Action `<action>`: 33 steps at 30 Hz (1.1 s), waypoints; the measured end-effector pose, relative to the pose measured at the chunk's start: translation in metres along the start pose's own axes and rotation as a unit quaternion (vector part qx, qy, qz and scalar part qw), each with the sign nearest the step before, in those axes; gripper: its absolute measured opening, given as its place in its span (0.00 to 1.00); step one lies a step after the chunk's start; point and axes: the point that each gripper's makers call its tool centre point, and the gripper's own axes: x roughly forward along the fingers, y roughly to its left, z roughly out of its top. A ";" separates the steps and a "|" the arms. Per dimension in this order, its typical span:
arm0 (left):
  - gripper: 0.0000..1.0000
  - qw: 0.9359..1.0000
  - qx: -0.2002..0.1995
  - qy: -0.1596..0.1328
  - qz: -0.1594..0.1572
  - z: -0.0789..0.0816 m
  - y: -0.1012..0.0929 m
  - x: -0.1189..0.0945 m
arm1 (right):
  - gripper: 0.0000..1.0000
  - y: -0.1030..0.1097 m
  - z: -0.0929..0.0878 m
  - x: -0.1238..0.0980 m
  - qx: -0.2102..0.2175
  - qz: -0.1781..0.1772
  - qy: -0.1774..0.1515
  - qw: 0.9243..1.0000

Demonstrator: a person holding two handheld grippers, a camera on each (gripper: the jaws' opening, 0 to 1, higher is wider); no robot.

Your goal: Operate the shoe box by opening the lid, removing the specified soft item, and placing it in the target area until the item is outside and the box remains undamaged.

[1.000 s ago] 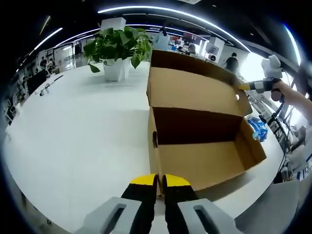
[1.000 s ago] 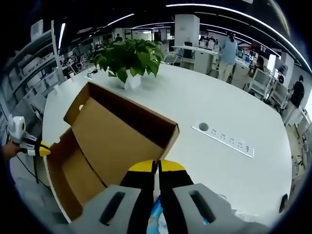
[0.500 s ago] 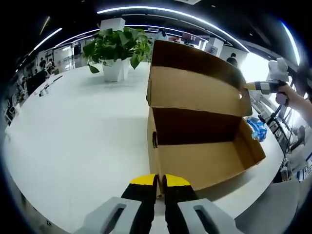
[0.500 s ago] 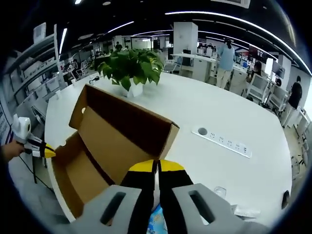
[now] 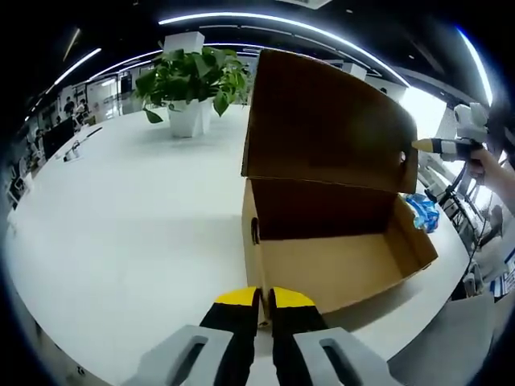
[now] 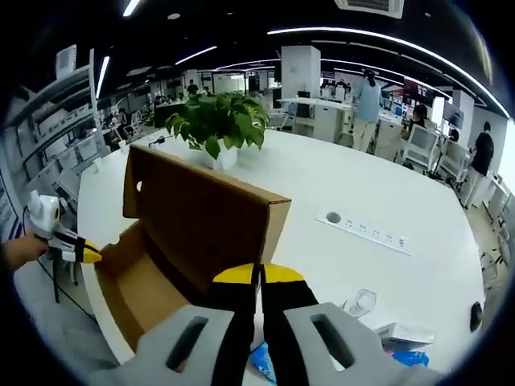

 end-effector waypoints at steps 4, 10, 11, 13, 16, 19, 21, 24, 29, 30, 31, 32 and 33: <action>0.05 1.000 0.002 -0.003 0.000 0.000 0.000 0.000 | 0.00 0.005 -0.002 -0.007 -0.004 -0.004 -0.005 1.000; 0.05 1.000 -0.010 -0.008 -0.002 0.001 0.001 0.000 | 0.00 0.012 -0.007 -0.015 0.000 -0.008 -0.008 1.000; 0.05 1.000 -0.012 -0.009 -0.003 0.001 0.001 0.000 | 0.00 0.013 -0.008 -0.016 -0.005 -0.010 -0.009 1.000; 0.05 1.000 -0.012 -0.009 -0.003 0.001 0.001 0.000 | 0.00 0.016 -0.010 -0.019 -0.012 -0.014 -0.009 1.000; 0.05 1.000 -0.011 -0.009 -0.004 0.001 0.001 0.000 | 0.00 0.017 -0.013 -0.023 -0.006 -0.015 -0.013 1.000; 0.06 1.000 -0.009 -0.011 -0.005 0.001 0.001 0.000 | 0.00 0.021 -0.016 -0.026 -0.003 -0.014 -0.017 1.000; 0.06 1.000 -0.009 -0.011 -0.006 0.001 0.000 0.001 | 0.00 0.022 -0.018 -0.028 -0.003 -0.013 -0.020 1.000; 0.07 1.000 -0.004 -0.010 -0.006 0.001 0.000 0.001 | 0.00 0.025 -0.021 -0.031 0.003 -0.011 -0.024 1.000; 0.09 1.000 0.000 -0.011 -0.009 0.001 -0.002 0.002 | 0.01 0.030 -0.027 -0.036 0.007 -0.012 -0.031 0.999; 0.09 1.000 0.001 -0.010 -0.010 0.001 -0.002 0.002 | 0.01 0.030 -0.028 -0.036 0.009 -0.012 -0.033 0.999; 0.10 1.000 0.002 -0.010 -0.010 0.001 -0.002 0.002 | 0.01 0.031 -0.029 -0.037 0.014 -0.012 -0.036 0.999; 0.10 1.000 0.000 -0.011 -0.012 0.001 -0.002 0.002 | 0.01 0.032 -0.030 -0.038 0.019 -0.011 -0.039 0.999; 0.11 1.000 -0.003 -0.010 -0.013 0.001 -0.002 0.002 | 0.01 0.032 -0.031 -0.039 0.020 -0.012 -0.040 0.999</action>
